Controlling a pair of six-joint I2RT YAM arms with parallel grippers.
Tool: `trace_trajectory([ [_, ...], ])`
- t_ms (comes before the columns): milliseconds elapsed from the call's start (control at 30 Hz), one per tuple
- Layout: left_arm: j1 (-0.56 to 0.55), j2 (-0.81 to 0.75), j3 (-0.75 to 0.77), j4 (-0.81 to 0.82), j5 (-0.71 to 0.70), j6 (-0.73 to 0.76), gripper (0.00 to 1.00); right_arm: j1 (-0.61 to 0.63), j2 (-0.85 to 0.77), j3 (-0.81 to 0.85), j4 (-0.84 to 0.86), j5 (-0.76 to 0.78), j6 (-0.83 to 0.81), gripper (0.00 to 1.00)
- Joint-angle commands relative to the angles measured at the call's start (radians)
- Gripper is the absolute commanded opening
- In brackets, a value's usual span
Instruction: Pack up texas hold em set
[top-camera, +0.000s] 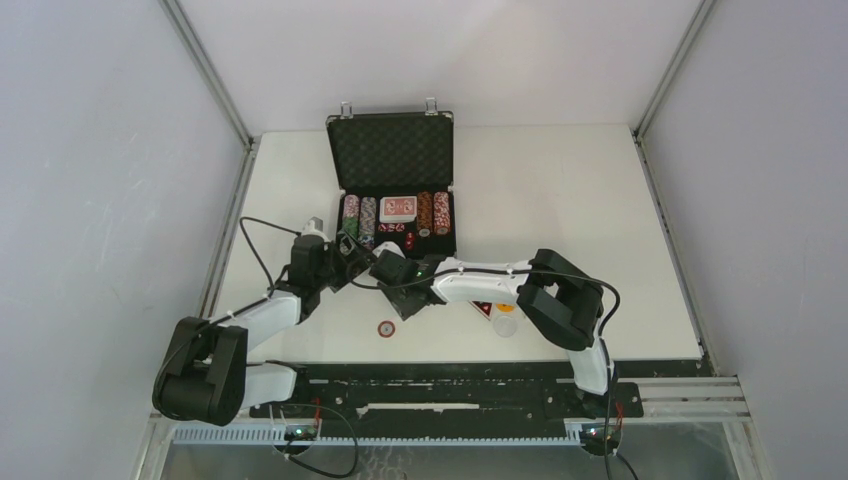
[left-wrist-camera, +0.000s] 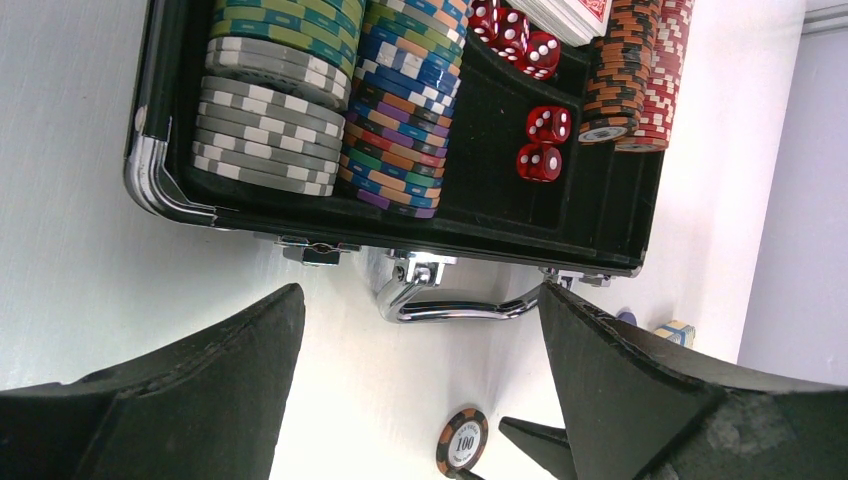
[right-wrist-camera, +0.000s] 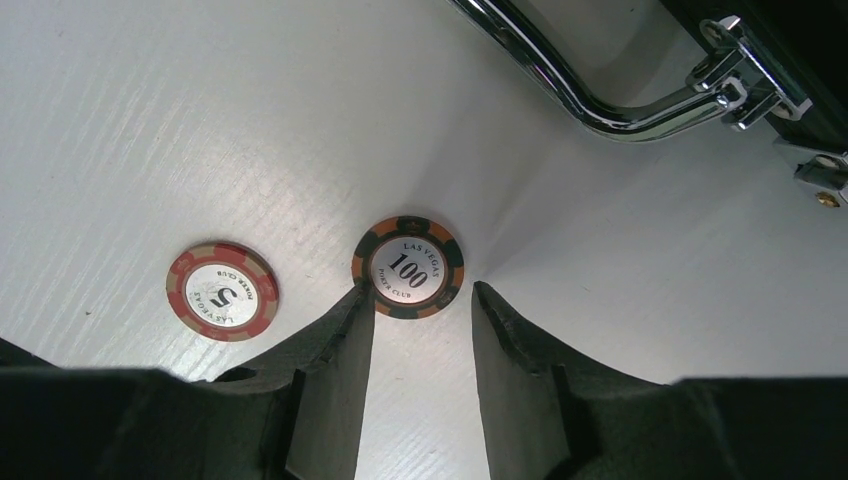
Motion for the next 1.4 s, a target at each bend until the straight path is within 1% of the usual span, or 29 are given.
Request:
trace_trajectory([
  [0, 0.004, 0.0, -0.014, 0.038, 0.023, -0.008, 0.91, -0.008, -0.068, -0.005, 0.004, 0.025, 0.003, 0.49],
  [133, 0.004, 0.004, -0.015, 0.041, 0.028, -0.009, 0.91, -0.01, -0.055, -0.004, 0.016, 0.001, -0.002, 0.64],
  [267, 0.003, 0.001, -0.017, 0.039, 0.028, -0.009, 0.91, -0.007, -0.017, 0.011, 0.017, -0.012, -0.004, 0.66],
  [400, 0.003, 0.001, -0.017, 0.036, 0.027, -0.008, 0.91, -0.005, 0.01, 0.021, 0.018, -0.013, -0.003, 0.64],
  [533, 0.003, 0.004, -0.018, 0.037, 0.025, -0.008, 0.91, -0.004, 0.033, 0.025, 0.013, -0.007, -0.003, 0.6],
  [767, 0.004, 0.001, -0.02, 0.039, 0.026, -0.008, 0.91, -0.004, 0.044, 0.026, 0.016, -0.006, -0.002, 0.59],
  [1067, 0.004, 0.002, -0.018, 0.039, 0.027, -0.008, 0.91, -0.003, 0.046, 0.027, 0.008, 0.008, -0.005, 0.44],
  [1367, 0.004, 0.008, -0.015, 0.041, 0.028, -0.008, 0.91, -0.005, -0.005, 0.024, 0.002, 0.025, -0.006, 0.41],
])
